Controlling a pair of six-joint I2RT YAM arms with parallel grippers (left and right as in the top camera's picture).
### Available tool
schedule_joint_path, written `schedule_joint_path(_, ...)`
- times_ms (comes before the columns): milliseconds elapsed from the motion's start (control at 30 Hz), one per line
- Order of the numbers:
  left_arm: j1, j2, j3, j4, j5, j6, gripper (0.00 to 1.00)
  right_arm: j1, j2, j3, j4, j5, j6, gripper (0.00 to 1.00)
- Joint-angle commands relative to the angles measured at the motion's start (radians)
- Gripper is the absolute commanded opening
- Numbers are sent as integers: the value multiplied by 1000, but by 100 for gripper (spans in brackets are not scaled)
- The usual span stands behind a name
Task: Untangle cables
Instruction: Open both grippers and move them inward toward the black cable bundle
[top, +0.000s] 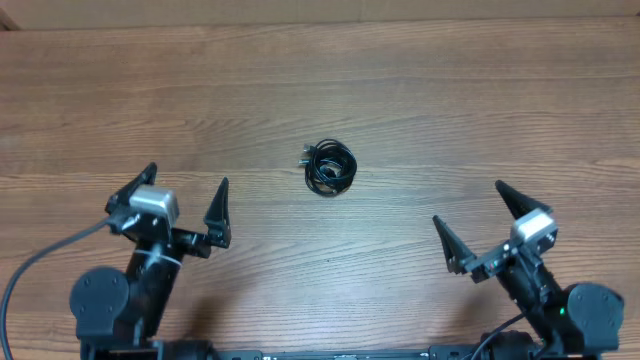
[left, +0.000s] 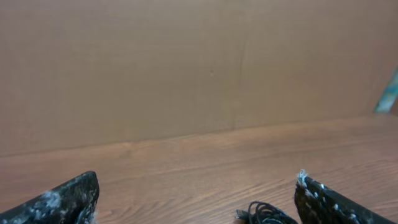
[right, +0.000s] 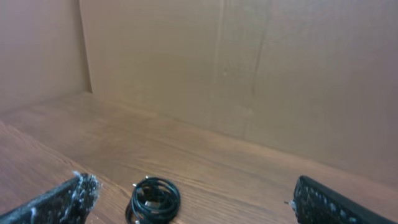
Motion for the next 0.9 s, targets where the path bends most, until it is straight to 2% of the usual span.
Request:
schedule_joint_path(0,4,69,76,-22,81,29,100,-3,100,102,-42,23,-19,100)
schedule_joint_path(100,4,135,129,-75,132,29,100,-3,211,210,-132,23,-20,100)
schedule_joint_path(300,4,293,272,-243,135,54,100,-3,458,494,-399,16,-91,100)
schedule_joint_path(400,4,387,364,-357,135,55,100,-3,587,633,-517,6,-94,100)
schedule_joint_path(600,4,600,562,-613,135,68,100,-3,838,869,-745,-135,-93,100)
schedule_joint_path(733,4,729,604,-664,202,62,100,-3,971,903,-775,-300,-34,100)
schedule_joint_path(867,4,799,604,-662,330,36,100,-3,1059,903,-778,-440,102,100)
